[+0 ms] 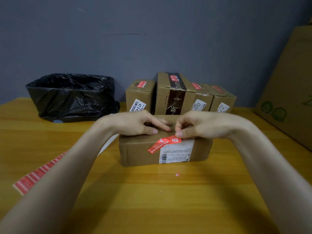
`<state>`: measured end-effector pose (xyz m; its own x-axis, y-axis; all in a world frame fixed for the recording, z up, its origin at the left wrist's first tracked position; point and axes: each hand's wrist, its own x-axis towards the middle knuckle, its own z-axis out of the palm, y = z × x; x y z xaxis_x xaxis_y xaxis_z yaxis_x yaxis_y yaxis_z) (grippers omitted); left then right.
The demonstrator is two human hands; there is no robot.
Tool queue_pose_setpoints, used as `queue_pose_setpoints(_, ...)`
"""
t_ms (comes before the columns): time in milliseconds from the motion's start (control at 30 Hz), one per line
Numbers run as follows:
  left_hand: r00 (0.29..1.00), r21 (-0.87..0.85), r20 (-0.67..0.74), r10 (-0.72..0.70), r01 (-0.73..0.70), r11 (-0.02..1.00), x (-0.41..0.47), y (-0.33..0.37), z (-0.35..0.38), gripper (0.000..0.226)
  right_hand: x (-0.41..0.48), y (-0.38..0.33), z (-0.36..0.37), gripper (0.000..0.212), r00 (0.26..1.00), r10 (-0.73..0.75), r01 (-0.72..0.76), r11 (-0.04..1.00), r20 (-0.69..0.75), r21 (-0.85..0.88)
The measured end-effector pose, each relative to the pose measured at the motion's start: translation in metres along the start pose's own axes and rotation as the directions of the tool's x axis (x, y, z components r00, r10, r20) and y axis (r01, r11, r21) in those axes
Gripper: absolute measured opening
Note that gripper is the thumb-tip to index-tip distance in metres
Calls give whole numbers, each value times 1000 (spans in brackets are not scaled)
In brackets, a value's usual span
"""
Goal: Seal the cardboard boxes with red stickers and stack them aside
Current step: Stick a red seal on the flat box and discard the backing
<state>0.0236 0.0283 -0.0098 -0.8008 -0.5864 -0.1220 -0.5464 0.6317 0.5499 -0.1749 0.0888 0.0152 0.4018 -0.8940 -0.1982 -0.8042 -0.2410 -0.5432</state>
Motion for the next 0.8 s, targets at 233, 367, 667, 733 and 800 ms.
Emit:
queue_pose_setpoints(233,1000,-15,9,6,-6,1000,0,0,0,41,-1,1,0,15,999,-36,35,999,16,22)
queue_pose_setpoints(367,1000,-16,9,15,-15,1000,0,-1,0,42,0,1,1,16,998,-55,53,997,23,57)
queue_pose_setpoints(667,1000,-55,6,-15,16,998,-1,-1,-1,41,5,-12,9,33,968,70,-46,993,-239,104)
queue_pose_setpoints(733,1000,-58,9,-12,12,998,-2,-1,-1,39,5,-16,12,38,951,118,-96,991,-285,92)
queue_pose_setpoints(800,1000,-55,9,16,-16,998,-1,-2,0,38,6,-18,14,38,956,139,-160,985,-260,-62)
